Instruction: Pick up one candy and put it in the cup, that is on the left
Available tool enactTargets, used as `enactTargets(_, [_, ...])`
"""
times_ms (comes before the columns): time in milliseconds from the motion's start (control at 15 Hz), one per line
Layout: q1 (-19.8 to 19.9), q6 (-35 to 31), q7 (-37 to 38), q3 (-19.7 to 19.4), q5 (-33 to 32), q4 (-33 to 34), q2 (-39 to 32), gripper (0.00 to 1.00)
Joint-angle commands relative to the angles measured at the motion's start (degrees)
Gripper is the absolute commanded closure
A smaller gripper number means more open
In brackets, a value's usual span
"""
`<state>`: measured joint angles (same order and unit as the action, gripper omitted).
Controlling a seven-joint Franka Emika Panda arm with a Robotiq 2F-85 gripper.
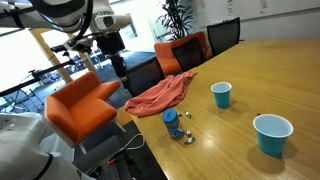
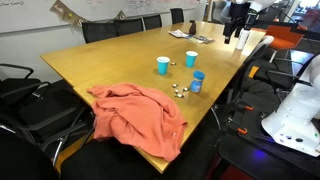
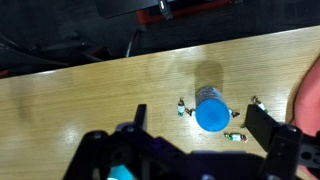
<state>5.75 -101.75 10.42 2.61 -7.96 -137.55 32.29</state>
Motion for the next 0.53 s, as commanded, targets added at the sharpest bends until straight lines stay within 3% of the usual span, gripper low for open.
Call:
enactTargets(0, [-0.7, 0.2, 0.2, -0.5, -0.3, 0.1, -0.1, 0.00])
enactTargets(200, [-0.8, -0.5, 1.9, 0.1, 0.5, 0.2, -1.5, 0.00])
enactTargets(467, [-2.0, -7.0, 8.3, 3.2, 0.5, -1.4, -7.1, 0.00])
